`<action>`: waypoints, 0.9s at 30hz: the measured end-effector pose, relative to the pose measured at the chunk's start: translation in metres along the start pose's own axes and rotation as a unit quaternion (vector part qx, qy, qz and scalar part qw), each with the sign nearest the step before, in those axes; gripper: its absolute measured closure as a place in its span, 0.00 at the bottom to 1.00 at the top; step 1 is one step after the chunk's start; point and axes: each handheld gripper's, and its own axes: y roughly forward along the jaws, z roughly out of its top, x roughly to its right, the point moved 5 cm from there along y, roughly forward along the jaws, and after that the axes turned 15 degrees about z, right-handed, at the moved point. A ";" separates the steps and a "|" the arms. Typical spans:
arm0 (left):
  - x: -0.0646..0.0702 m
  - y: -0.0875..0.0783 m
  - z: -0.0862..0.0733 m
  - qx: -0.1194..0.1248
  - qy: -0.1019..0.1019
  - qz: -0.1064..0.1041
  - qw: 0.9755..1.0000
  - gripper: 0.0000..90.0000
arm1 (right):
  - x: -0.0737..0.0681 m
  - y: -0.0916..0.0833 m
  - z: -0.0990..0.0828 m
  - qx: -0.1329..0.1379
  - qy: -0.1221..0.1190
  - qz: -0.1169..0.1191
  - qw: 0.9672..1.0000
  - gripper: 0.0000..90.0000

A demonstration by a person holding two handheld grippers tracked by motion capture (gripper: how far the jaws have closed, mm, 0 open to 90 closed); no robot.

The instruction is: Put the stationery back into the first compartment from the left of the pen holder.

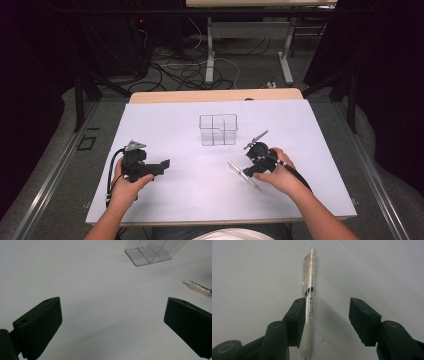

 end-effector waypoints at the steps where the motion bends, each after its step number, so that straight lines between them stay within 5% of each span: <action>1: 0.000 0.000 0.000 -0.001 0.001 0.001 1.000 0.02 | 0.001 0.001 -0.001 -0.006 0.001 0.003 1.000 0.56; 12: 0.001 0.002 -0.001 -0.004 0.008 0.002 1.000 0.02 | -0.004 0.009 -0.006 -0.037 0.011 0.025 0.999 0.72; 27: 0.001 0.003 -0.002 -0.005 0.009 0.003 1.000 0.02 | -0.009 0.019 -0.014 -0.079 0.026 0.041 0.996 0.77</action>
